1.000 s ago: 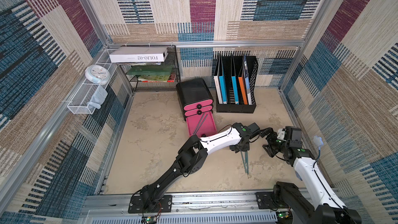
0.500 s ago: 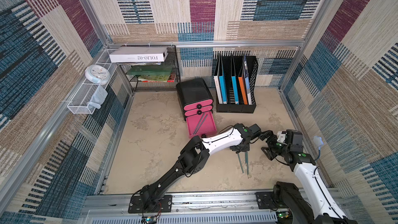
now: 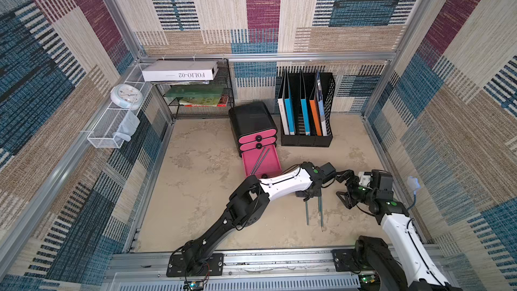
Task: Please place the pencils in the drawer according to their color
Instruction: Pick up the pencil from the center of the board.
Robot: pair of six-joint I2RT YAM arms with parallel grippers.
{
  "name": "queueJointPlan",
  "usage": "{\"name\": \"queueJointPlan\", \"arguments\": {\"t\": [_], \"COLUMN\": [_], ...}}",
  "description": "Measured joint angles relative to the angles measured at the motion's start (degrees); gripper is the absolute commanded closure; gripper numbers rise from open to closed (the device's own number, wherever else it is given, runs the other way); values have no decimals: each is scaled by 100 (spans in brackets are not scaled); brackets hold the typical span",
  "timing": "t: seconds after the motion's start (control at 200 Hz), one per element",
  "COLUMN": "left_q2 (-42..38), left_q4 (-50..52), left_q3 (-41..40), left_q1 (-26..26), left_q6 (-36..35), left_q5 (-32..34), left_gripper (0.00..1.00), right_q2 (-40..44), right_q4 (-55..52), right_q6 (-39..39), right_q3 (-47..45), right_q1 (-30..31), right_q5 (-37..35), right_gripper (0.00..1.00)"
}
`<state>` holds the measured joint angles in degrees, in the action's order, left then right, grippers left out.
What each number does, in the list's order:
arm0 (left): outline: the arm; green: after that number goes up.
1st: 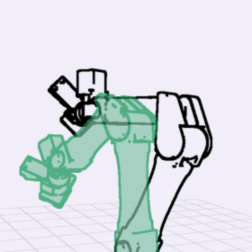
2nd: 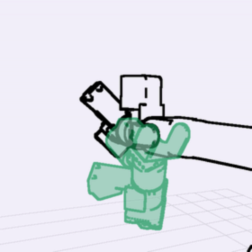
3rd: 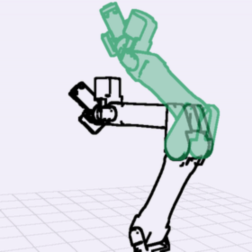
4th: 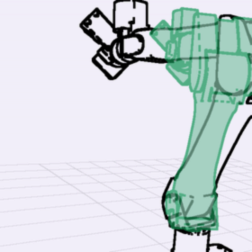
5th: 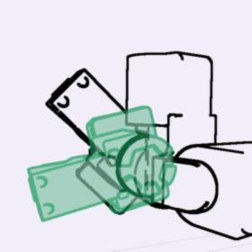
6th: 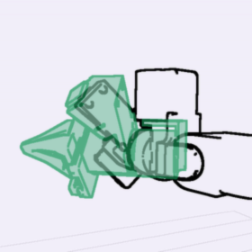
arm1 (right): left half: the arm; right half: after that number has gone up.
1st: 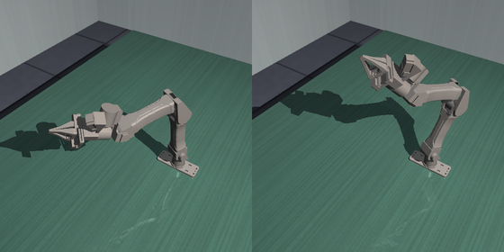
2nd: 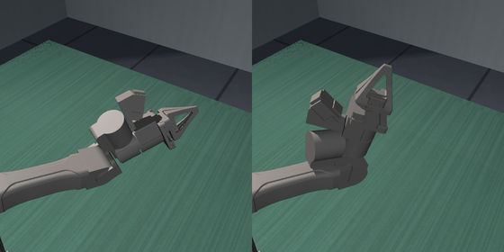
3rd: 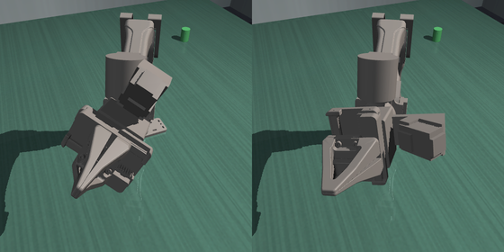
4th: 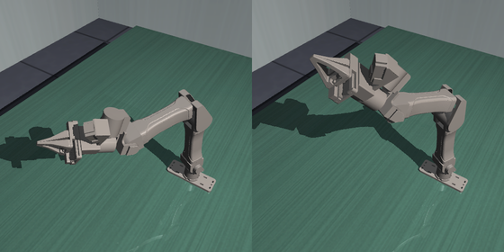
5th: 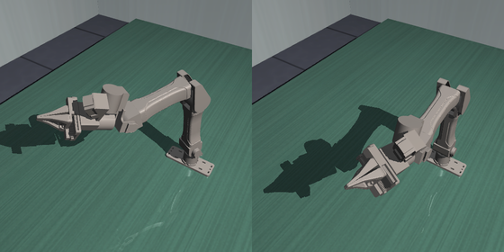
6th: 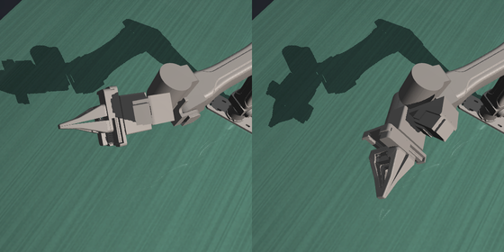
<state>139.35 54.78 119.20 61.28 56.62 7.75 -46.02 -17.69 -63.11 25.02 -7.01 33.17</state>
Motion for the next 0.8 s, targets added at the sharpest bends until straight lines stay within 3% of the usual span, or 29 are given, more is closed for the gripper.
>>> {"name": "queueJointPlan", "arguments": {"t": [0.366, 0.801], "left_q2": [-448, -1786], "left_q4": [586, 756], "left_q3": [-424, -953], "left_q1": [-31, -136], "left_q6": [-350, -1410], "left_q5": [192, 861], "left_gripper": [100, 100], "right_q2": [149, 125], "right_q4": [284, 739], "right_q6": [-197, -382], "right_q3": [-210, -378], "right_q1": [26, 385], "right_q5": [251, 367], "right_gripper": [1, 1]}}
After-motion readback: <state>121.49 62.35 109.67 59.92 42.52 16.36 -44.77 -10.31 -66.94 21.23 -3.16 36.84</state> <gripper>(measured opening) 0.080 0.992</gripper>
